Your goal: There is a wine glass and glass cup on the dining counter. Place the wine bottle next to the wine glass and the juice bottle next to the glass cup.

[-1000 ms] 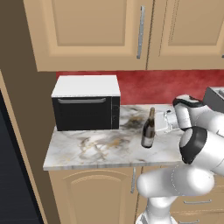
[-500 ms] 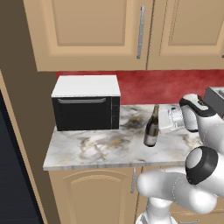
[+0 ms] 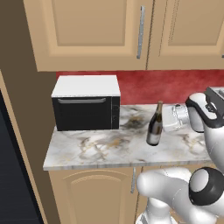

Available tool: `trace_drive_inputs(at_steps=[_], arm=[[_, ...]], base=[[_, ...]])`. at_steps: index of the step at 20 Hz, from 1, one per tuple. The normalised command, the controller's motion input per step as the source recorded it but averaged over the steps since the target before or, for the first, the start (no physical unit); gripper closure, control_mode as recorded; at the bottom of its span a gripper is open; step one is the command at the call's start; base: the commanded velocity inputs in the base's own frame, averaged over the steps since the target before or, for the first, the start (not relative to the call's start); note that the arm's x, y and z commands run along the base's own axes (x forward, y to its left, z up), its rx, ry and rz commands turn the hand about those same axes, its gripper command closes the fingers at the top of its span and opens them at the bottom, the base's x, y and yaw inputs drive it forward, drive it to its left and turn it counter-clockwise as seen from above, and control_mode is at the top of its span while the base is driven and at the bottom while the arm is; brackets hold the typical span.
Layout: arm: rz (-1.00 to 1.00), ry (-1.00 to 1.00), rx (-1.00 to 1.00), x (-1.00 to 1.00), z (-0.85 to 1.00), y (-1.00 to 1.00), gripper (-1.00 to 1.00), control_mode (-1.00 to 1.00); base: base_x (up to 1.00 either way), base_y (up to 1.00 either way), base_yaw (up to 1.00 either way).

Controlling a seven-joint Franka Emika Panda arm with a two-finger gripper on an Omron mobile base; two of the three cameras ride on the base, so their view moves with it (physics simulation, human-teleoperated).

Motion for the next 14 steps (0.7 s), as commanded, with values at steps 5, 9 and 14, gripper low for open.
trace_drive_inputs(at_steps=[5,9,14], arm=[[0.0,0.0,0.0,-0.29,0.2,0.04,1.0,-1.0],[0.0,0.0,-0.04,-0.24,0.2,0.08,1.0,-1.0],[0.0,0.0,-0.08,-0.24,0.19,0.07,1.0,-1.0]], base=[[0.0,0.0,0.0],[0.0,0.0,0.0],[0.0,0.0,0.0]])
